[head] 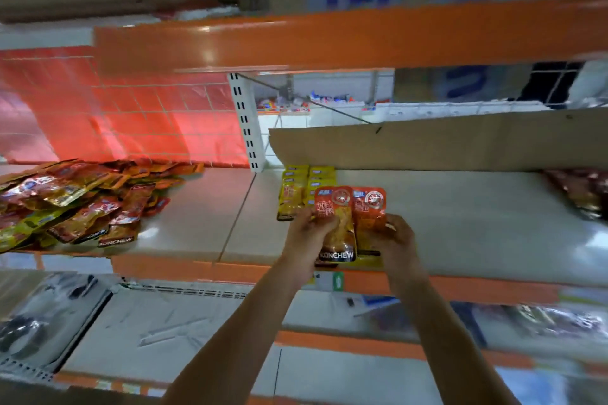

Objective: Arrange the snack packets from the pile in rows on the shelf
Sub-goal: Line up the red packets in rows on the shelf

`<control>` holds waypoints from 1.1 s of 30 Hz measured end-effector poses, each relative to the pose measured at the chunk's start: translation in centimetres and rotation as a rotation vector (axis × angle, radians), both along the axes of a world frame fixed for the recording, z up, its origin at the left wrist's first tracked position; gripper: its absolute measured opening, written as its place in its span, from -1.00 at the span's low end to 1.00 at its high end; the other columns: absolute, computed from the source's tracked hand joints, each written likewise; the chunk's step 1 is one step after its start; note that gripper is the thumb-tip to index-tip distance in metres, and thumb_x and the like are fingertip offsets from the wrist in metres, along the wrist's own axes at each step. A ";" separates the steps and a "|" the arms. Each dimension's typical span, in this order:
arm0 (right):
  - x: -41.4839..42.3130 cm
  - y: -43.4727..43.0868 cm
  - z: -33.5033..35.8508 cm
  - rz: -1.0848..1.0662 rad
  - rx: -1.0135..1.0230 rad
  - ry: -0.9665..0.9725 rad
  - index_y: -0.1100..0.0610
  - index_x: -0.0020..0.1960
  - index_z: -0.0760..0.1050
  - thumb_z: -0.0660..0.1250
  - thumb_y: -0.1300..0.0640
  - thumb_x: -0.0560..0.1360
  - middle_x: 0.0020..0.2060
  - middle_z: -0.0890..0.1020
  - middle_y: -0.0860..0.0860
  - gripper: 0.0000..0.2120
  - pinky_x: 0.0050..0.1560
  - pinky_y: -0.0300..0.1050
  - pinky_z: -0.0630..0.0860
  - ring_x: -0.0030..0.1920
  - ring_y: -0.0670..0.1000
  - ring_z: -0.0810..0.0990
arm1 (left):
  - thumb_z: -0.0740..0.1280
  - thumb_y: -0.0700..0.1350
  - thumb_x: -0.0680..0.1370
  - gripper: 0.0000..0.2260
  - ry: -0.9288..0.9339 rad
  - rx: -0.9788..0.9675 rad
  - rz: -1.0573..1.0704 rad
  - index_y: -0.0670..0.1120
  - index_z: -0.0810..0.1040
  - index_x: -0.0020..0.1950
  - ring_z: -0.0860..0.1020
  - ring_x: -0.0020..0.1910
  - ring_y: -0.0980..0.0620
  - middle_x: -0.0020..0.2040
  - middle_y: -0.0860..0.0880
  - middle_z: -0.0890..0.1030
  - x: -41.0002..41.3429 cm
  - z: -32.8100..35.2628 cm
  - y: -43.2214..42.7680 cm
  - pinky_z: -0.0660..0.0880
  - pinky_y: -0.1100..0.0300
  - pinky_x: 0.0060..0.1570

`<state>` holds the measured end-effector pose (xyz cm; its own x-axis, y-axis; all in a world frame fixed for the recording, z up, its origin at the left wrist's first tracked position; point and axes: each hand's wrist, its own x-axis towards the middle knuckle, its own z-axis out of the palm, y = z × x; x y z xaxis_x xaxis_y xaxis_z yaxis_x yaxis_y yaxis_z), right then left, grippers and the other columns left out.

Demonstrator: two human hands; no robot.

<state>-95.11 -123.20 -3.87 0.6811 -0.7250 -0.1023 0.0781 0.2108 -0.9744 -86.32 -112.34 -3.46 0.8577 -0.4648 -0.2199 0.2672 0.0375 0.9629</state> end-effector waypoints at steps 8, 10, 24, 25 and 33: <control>-9.2 -14.8 0.2 -0.094 0.057 0.090 0.14 0.25 0.36 0.29 0.22 0.53 0.00 0.57 0.14 -0.70 -0.01 0.25 0.58 -0.01 0.21 0.60 | 0.33 -0.34 0.47 -0.80 0.068 -0.027 -0.110 -0.15 0.59 0.05 0.63 -0.02 -0.20 -0.02 -0.19 0.67 -7.1 0.4 -15.2 0.53 -0.15 0.12; -11.2 -18.5 0.3 -0.107 0.056 0.111 0.15 0.26 0.36 0.35 0.09 0.51 -0.01 0.57 0.15 -0.63 -0.02 0.25 0.58 -0.02 0.20 0.59 | 0.35 -0.32 0.48 -0.78 0.057 -0.016 -0.147 -0.14 0.58 0.10 0.63 0.03 -0.18 0.02 -0.18 0.67 -8.9 0.4 -18.8 0.53 -0.16 0.14; -19.4 -32.8 0.3 -0.138 -0.005 0.120 0.19 0.06 0.46 0.18 0.13 0.60 -0.12 0.52 0.09 -0.85 -0.07 -0.08 0.41 -0.10 0.04 0.50 | 0.43 -0.11 0.50 -0.92 0.038 0.177 -0.132 -0.10 0.60 -0.08 0.66 -0.07 -0.06 -0.07 -0.11 0.69 -15.4 -0.7 -34.2 0.58 0.03 0.04; -19.8 -33.3 0.2 -0.158 -0.002 0.103 0.21 0.02 0.47 0.17 0.15 0.60 -0.14 0.51 0.09 -0.85 -0.09 -0.09 0.40 -0.11 0.03 0.50 | 0.43 -0.10 0.50 -0.92 0.046 0.189 -0.132 -0.10 0.60 -0.10 0.66 -0.07 -0.08 -0.08 -0.12 0.69 -15.7 -0.8 -35.0 0.57 0.04 0.02; -22.5 -37.1 0.0 -0.296 -0.093 0.080 0.16 -0.23 0.54 0.34 0.10 0.53 -0.35 0.55 0.06 -0.80 -0.24 -0.07 0.50 -0.33 0.01 0.54 | 0.44 -0.23 0.49 -0.90 0.063 0.245 -0.176 -0.10 0.55 -0.19 0.64 -0.14 -0.10 -0.08 -0.15 0.66 -16.9 -2.0 -41.3 0.59 0.10 -0.20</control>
<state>-117.59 -160.28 -3.90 0.4314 -0.8994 -0.0712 0.0450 0.1003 -0.9939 -103.25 -153.62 -5.46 0.7497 -0.5316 -0.3941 0.3082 -0.2464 0.9188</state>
